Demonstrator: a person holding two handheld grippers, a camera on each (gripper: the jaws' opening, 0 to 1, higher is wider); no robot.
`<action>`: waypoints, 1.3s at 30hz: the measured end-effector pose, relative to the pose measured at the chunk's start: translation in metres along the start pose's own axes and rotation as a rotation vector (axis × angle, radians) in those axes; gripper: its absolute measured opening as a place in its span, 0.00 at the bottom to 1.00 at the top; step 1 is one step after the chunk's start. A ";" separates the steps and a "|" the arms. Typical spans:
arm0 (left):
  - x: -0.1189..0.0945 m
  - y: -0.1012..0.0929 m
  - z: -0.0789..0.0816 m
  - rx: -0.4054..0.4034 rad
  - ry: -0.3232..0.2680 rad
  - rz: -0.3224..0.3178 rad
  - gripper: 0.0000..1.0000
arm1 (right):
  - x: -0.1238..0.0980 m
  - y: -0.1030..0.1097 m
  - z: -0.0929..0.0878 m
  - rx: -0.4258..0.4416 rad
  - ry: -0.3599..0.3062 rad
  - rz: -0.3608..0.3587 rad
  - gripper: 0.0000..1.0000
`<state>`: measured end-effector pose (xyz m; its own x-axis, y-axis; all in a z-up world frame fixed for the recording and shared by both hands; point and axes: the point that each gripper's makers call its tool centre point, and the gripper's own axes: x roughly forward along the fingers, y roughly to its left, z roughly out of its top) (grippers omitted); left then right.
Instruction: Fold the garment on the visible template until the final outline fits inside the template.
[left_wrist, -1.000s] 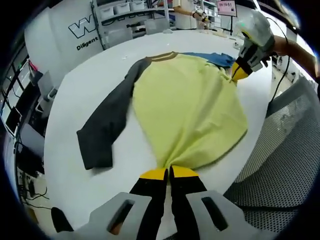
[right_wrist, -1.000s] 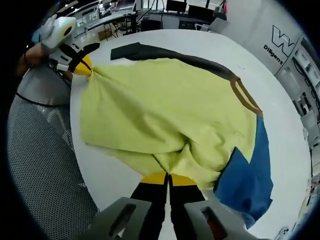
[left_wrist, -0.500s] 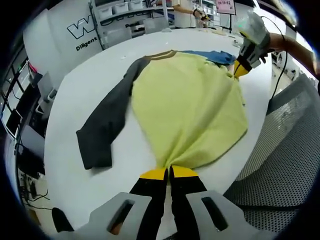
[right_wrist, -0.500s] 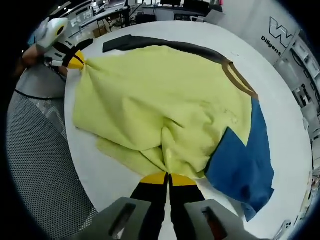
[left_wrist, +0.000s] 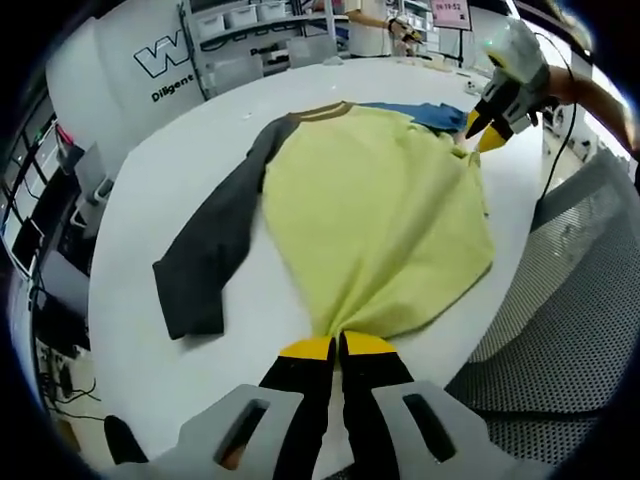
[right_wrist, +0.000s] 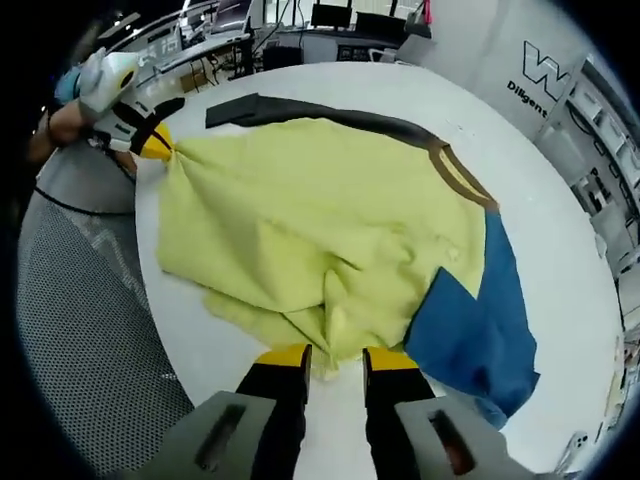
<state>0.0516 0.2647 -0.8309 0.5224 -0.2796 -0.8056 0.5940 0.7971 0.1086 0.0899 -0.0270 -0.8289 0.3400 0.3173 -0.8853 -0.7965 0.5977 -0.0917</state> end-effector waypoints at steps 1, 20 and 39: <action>0.000 0.000 0.000 0.002 -0.001 0.001 0.05 | 0.000 0.001 0.001 -0.001 -0.006 0.000 0.17; 0.000 -0.001 0.000 -0.002 -0.006 0.004 0.05 | 0.016 0.068 0.009 -0.029 -0.013 0.131 0.16; -0.001 -0.001 0.001 -0.014 -0.011 0.010 0.05 | 0.029 0.092 0.019 -0.058 -0.014 0.165 0.16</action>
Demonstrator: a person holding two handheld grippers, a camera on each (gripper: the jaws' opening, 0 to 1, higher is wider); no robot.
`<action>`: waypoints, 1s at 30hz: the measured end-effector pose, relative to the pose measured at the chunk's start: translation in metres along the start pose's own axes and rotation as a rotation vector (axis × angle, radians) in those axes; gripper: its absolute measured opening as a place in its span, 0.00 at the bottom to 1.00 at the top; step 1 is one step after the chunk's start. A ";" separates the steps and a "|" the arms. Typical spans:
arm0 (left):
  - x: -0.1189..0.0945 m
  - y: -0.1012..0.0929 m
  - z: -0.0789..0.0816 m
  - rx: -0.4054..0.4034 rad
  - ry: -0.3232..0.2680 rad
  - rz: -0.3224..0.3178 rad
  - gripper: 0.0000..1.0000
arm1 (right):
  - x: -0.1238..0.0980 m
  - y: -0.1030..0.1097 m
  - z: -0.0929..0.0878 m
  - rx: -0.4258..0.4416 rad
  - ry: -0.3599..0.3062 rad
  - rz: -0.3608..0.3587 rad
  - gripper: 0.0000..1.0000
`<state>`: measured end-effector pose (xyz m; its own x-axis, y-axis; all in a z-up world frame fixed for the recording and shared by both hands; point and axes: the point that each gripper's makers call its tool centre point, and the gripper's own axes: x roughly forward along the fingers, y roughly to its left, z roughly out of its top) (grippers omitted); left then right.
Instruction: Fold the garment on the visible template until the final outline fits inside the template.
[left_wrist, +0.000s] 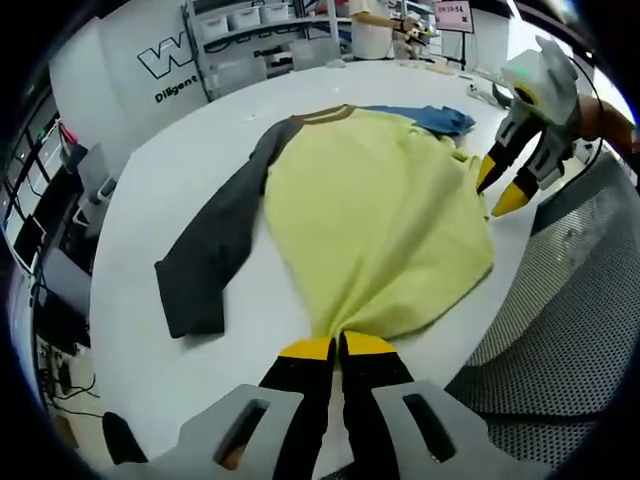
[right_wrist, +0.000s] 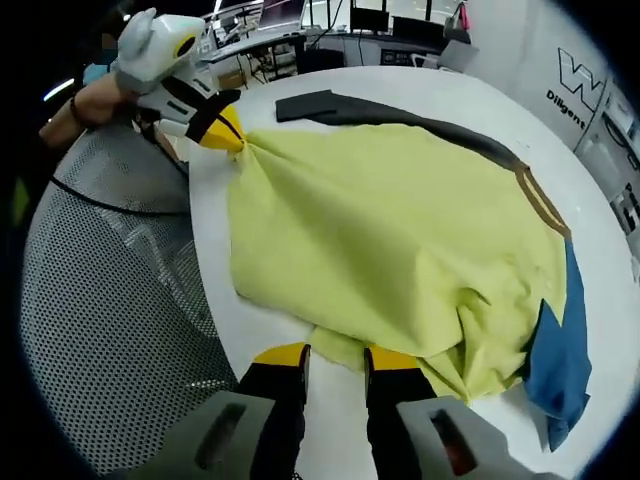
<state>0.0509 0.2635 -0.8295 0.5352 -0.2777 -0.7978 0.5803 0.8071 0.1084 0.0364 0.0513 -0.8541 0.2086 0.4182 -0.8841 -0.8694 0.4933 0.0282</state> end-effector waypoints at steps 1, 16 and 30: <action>0.000 0.000 0.000 -0.002 -0.001 0.000 0.05 | 0.002 0.001 0.001 -0.001 0.003 0.002 0.16; 0.000 0.000 0.000 -0.003 -0.002 -0.003 0.05 | 0.007 -0.009 -0.002 -0.033 0.049 -0.053 0.00; 0.000 -0.002 0.000 -0.001 0.002 -0.016 0.05 | -0.014 -0.009 -0.016 -0.058 0.051 -0.017 0.00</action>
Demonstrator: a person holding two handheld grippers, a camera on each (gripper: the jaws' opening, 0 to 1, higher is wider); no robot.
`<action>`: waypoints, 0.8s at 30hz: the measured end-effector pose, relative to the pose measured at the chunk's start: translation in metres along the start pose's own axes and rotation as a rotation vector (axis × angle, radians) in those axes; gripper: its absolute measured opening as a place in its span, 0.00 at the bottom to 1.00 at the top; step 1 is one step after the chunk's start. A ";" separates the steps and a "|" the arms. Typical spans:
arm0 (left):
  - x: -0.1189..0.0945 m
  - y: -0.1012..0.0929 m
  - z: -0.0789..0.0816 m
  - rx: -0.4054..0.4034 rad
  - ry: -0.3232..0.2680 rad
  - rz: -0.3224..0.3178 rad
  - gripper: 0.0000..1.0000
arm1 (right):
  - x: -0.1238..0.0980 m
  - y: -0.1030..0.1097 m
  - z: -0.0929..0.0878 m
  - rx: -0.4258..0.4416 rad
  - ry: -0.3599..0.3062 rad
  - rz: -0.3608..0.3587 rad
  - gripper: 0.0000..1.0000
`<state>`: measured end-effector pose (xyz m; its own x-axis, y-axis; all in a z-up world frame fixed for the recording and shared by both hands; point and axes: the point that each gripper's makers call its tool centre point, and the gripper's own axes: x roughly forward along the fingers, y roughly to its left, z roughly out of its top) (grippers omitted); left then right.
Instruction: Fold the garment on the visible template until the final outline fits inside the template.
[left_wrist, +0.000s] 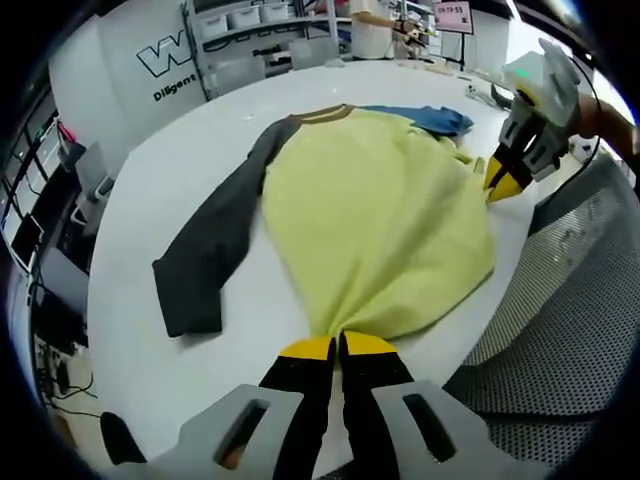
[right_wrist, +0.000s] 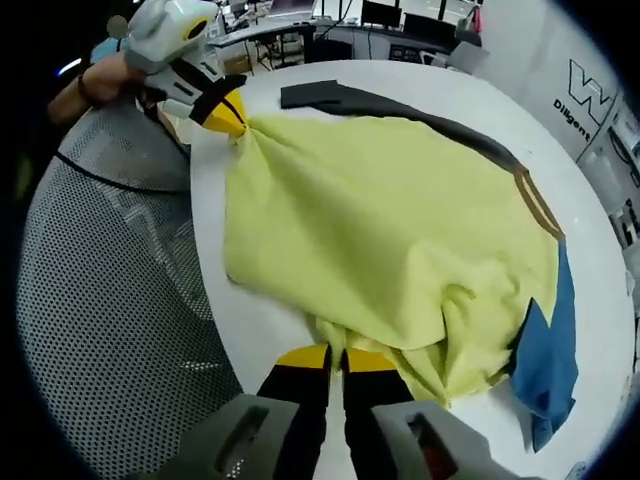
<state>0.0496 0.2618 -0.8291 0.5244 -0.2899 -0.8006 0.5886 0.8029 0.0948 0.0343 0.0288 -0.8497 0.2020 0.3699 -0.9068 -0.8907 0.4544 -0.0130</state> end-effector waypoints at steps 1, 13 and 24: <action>0.000 0.000 0.000 0.000 0.000 -0.002 0.05 | -0.001 0.000 -0.001 -0.002 0.005 0.003 0.00; -0.002 -0.001 0.000 0.011 0.009 -0.022 0.05 | -0.021 -0.007 -0.035 0.024 0.081 0.045 0.00; -0.003 0.001 0.001 0.030 0.019 -0.021 0.05 | -0.035 -0.016 -0.066 0.045 0.158 0.044 0.00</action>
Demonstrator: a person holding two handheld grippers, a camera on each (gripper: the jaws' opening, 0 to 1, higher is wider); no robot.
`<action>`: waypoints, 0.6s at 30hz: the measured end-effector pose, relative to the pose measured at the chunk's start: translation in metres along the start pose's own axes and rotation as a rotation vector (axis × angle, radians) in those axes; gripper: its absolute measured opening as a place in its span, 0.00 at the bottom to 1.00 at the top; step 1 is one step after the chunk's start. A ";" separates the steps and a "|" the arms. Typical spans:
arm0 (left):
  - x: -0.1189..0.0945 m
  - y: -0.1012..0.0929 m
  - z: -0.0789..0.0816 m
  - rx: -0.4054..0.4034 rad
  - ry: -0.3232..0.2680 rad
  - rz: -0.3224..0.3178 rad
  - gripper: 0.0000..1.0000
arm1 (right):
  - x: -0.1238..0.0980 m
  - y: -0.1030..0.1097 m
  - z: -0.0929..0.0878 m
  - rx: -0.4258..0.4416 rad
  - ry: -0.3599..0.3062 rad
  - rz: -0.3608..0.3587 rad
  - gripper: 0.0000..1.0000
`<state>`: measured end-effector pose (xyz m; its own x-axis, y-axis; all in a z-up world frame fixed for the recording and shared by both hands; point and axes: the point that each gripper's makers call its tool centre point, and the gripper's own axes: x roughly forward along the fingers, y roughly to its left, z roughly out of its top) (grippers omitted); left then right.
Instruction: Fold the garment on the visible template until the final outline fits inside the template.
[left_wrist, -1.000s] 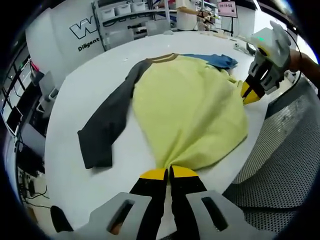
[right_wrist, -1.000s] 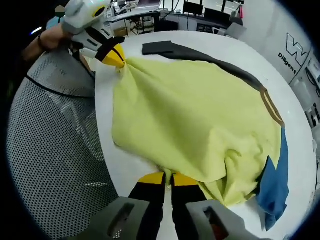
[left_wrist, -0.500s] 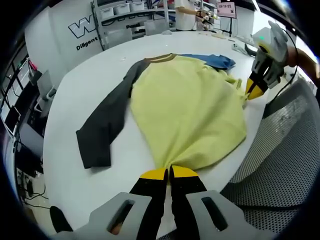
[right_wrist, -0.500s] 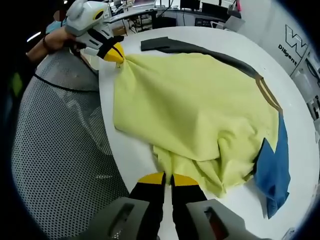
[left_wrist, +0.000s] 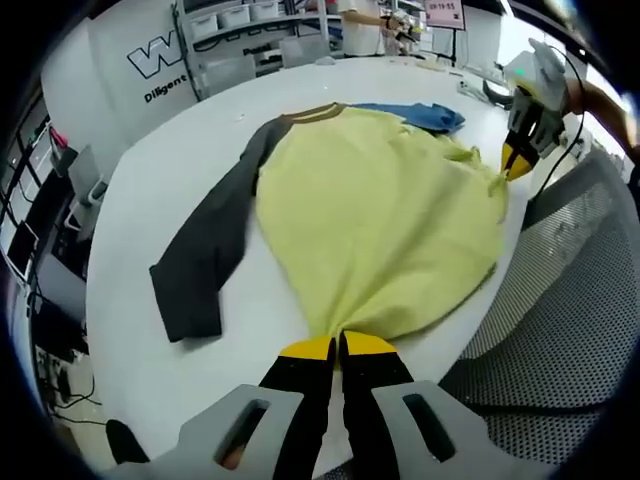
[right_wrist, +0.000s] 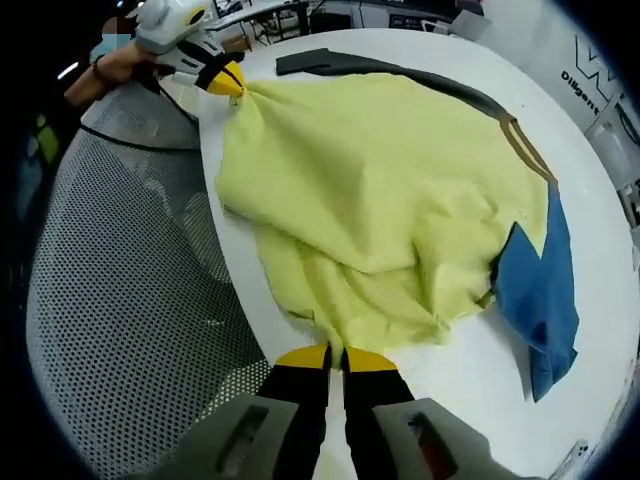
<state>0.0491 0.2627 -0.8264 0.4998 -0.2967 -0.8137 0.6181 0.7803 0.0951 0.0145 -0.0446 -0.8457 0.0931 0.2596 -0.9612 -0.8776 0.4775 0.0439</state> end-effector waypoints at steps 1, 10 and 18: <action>0.000 0.001 0.000 0.007 0.005 0.002 0.05 | -0.001 -0.001 -0.003 0.002 0.007 0.004 0.00; 0.000 -0.010 -0.008 0.061 0.050 -0.055 0.05 | -0.007 0.001 -0.030 0.010 0.073 0.042 0.00; 0.003 -0.019 -0.012 0.100 0.087 -0.092 0.05 | -0.006 -0.002 -0.052 0.018 0.146 0.023 0.00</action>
<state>0.0311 0.2537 -0.8374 0.3864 -0.3121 -0.8679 0.7182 0.6922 0.0709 -0.0085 -0.0911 -0.8546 0.0026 0.1460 -0.9893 -0.8700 0.4880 0.0698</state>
